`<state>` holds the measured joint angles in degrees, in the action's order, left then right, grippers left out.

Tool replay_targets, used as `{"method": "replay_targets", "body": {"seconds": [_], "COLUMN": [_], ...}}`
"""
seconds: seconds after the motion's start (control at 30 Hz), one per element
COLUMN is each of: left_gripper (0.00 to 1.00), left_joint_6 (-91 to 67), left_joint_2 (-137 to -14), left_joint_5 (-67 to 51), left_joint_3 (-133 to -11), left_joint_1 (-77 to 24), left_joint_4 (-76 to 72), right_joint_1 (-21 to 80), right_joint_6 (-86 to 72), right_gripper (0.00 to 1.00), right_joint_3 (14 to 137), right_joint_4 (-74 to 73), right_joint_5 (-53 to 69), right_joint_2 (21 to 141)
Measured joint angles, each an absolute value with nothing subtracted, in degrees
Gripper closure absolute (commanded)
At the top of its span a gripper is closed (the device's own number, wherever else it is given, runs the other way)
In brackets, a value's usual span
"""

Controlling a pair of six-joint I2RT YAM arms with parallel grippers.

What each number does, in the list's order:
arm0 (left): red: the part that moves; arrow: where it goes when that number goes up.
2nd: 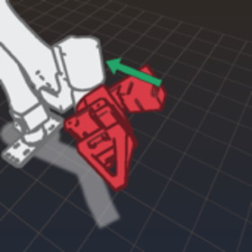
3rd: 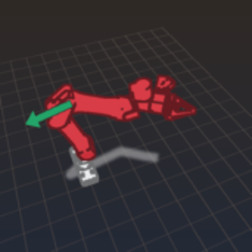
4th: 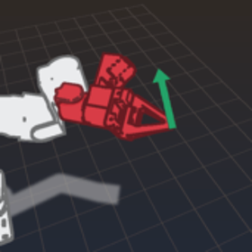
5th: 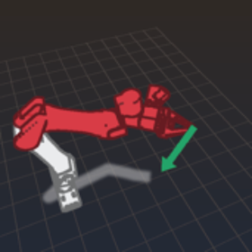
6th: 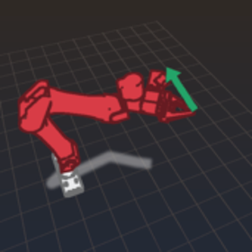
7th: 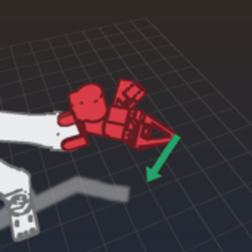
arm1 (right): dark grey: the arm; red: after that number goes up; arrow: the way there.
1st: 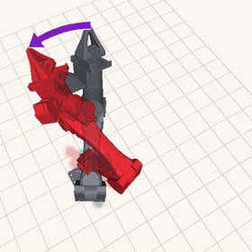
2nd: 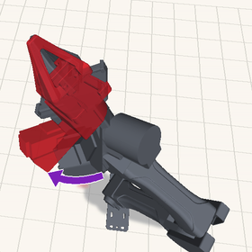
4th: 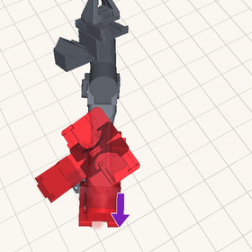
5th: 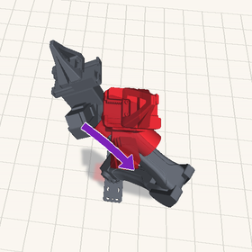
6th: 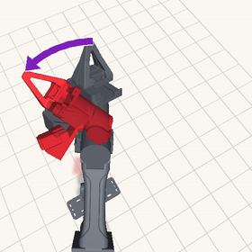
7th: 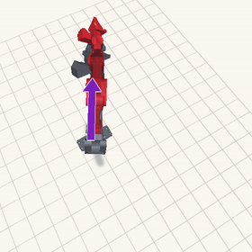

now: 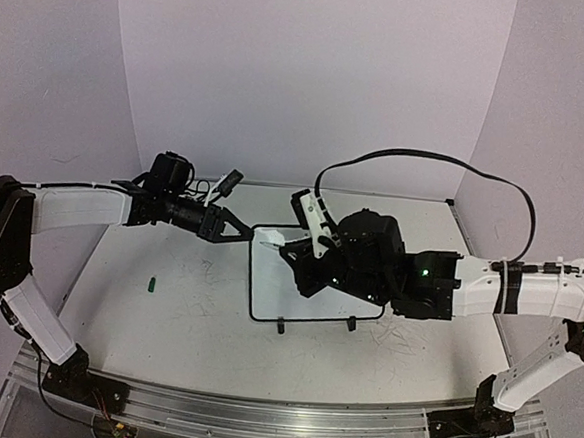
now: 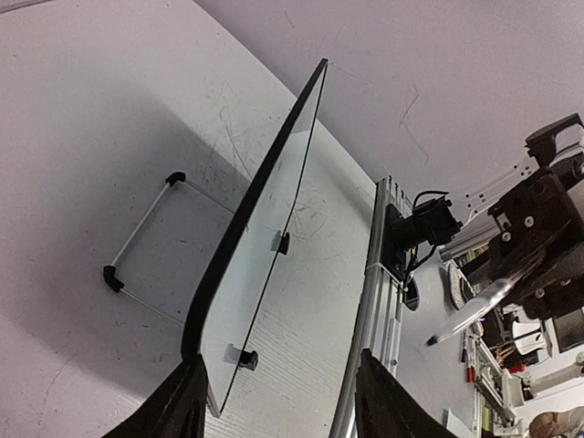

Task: Write a sentence on the whiteboard
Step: Hold the whiteboard on the whiteboard stand.

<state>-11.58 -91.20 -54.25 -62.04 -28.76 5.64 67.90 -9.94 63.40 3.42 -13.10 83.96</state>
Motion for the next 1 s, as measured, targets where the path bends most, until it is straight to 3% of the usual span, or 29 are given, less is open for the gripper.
{"method": "replay_targets", "body": {"seconds": [0.17, 0.3, 0.63, 1.0], "left_gripper": [0.57, 0.58, 0.42, 0.55], "left_joint_6": [-11.8, -11.8, -7.0, -8.4], "left_joint_2": [-92.8, -93.1, -91.0, -93.0], "left_joint_5": [-53.3, -52.2, -43.6, -50.8], "left_joint_3": [-61.6, -61.0, -60.9, -60.9], "left_joint_1": [-29.0, -29.3, -29.5, -29.5], "left_joint_4": [5.5, 5.6, 10.4, 8.9], "right_joint_1": [67.9, 67.9, 67.9, 67.8], "right_joint_6": [-10.6, -11.1, -12.6, -12.9], "right_gripper": [1.00, 1.00, 1.00, 1.00], "right_joint_3": [63.5, 63.7, 62.4, 61.6], "right_joint_4": [3.5, 3.7, 5.7, 7.7], "right_joint_5": [-13.3, -14.3, -17.5, -17.0], "right_joint_2": [87.1, 87.8, 85.0, 84.1]}}
